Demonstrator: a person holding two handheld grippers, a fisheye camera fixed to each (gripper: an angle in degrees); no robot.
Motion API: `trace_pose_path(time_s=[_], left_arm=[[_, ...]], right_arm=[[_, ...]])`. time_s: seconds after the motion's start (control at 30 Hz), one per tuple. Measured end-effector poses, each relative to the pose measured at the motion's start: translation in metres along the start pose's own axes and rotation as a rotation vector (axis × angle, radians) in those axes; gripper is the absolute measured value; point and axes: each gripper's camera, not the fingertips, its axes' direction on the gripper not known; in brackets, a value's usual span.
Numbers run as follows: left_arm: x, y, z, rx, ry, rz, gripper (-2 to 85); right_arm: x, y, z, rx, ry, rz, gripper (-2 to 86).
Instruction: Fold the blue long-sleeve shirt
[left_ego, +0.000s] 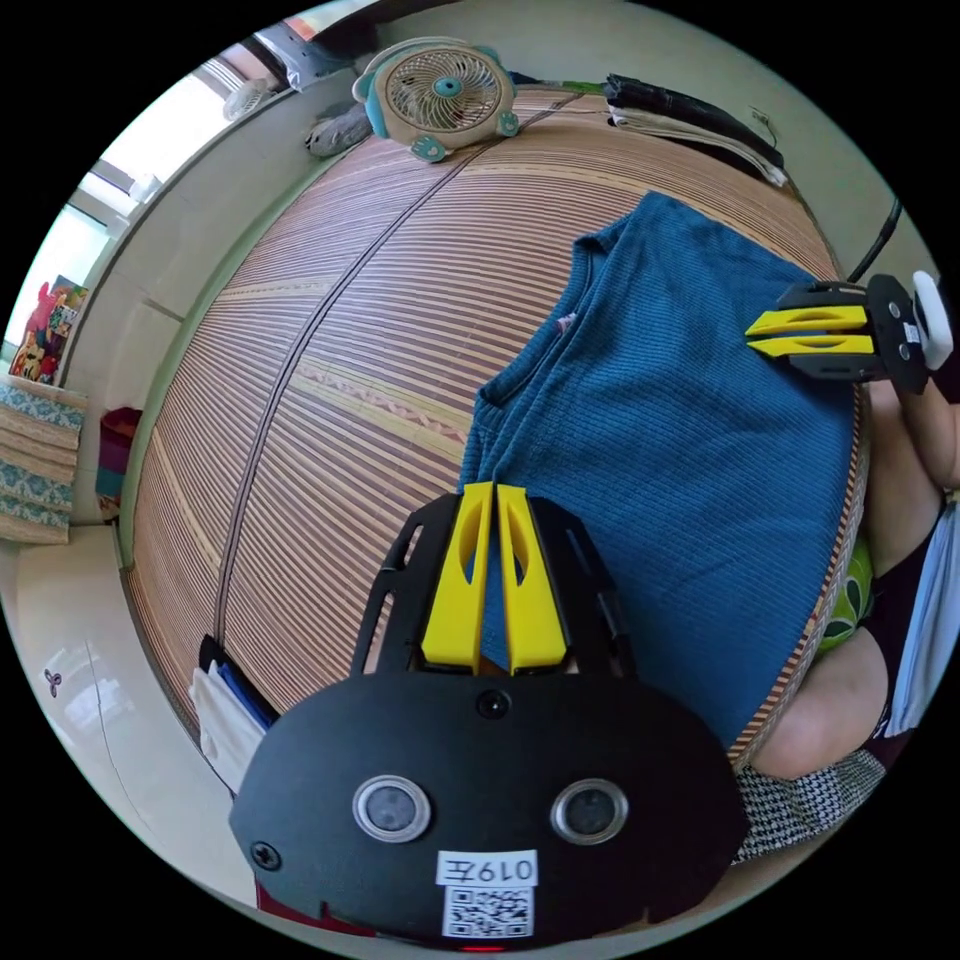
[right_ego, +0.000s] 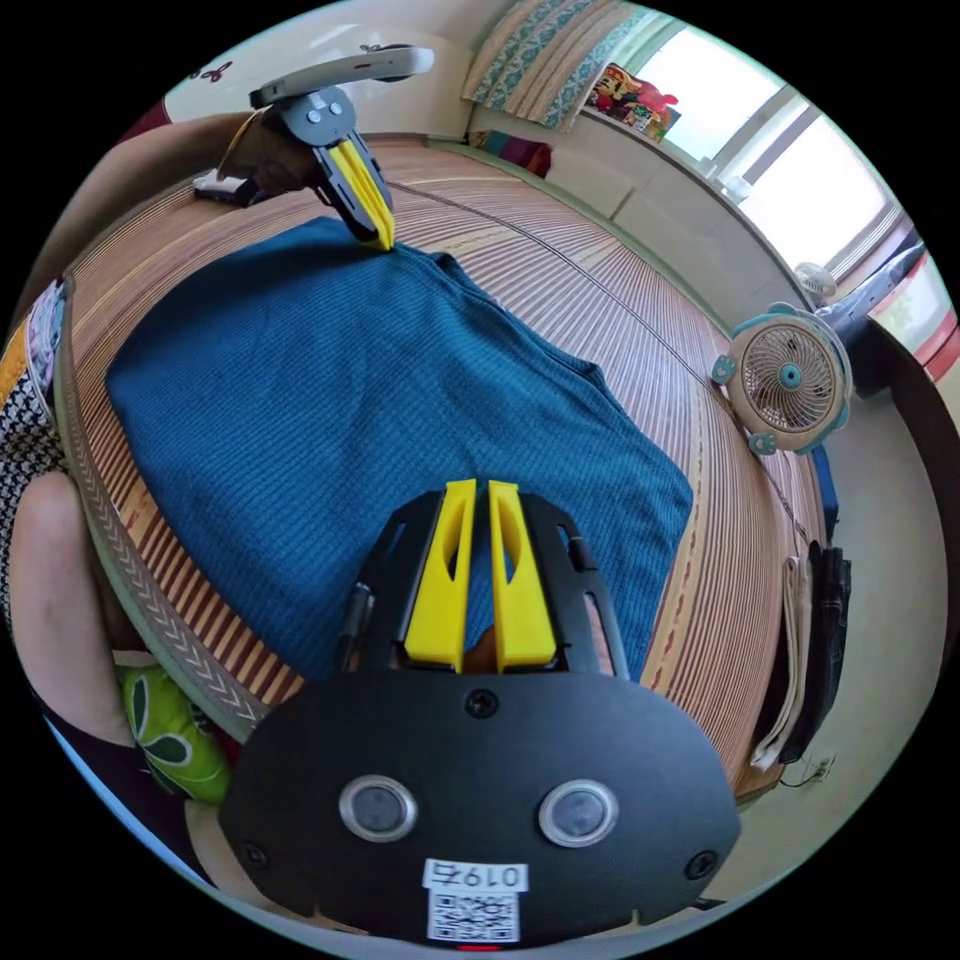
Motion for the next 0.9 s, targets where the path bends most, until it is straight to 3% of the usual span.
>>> trace_pose_path(time_s=[0.3,0.47,0.67,0.9], left_arm=[[-0.028,-0.024,0.003,-0.011,0.038,-0.054,0.7],[-0.035,-0.038,-0.001,-0.044,0.016,-0.033,0.7],[-0.046,-0.043,-0.005,-0.045,0.016,-0.045,0.7],[-0.062,-0.041,-0.011,-0.049,0.035,-0.062,0.8]], right_arm=[[0.006,0.001,-0.008,0.003,0.031,-0.012,3.2],[0.064,0.021,-0.043,0.111,0.26,0.161,4.5],[0.215,0.086,-0.034,0.031,0.006,0.602,5.3],[0.224,0.07,-0.005,-0.127,0.041,0.582,-0.1]])
